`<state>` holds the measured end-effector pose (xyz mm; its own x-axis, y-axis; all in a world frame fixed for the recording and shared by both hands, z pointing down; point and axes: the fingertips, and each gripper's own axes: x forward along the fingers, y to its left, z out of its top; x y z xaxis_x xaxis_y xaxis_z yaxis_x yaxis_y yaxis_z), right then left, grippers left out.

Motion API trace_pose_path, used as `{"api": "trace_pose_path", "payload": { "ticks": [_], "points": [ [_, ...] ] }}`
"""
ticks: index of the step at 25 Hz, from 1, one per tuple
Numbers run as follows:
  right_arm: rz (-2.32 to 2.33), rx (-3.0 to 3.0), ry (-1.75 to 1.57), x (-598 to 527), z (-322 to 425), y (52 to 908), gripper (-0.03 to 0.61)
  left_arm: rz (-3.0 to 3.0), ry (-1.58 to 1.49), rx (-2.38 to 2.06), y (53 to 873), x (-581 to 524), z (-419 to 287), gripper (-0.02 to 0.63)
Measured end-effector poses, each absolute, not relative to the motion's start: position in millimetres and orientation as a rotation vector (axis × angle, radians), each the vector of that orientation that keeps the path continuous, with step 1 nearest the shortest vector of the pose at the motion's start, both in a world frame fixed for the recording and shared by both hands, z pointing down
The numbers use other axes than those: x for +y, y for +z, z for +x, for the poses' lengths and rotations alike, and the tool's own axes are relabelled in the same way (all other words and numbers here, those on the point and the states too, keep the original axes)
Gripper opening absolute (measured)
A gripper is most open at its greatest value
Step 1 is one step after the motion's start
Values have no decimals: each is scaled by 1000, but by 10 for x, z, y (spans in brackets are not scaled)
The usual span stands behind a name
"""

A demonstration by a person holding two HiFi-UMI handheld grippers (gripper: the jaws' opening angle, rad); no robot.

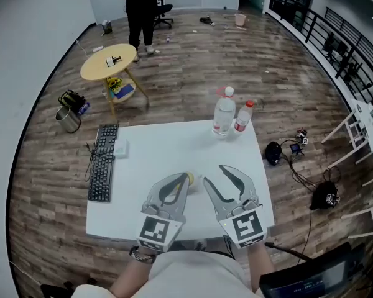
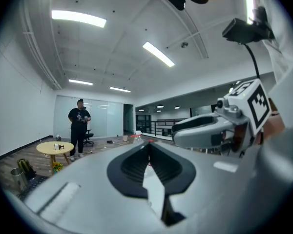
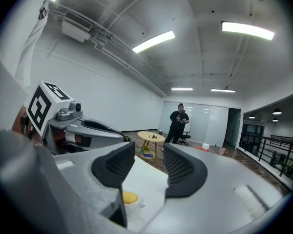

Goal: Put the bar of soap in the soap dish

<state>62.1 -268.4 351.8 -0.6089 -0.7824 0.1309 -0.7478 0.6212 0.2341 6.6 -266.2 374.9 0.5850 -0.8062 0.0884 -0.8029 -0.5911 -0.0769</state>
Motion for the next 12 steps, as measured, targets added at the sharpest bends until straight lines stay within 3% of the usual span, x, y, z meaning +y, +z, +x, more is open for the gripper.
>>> {"api": "trace_pose_path", "payload": {
  "ticks": [12],
  "points": [
    [1198, -2764, -192, -2397, 694, 3376, 127, -2689, -162, 1492, 3580, -2385, 59, 8]
  ]
}}
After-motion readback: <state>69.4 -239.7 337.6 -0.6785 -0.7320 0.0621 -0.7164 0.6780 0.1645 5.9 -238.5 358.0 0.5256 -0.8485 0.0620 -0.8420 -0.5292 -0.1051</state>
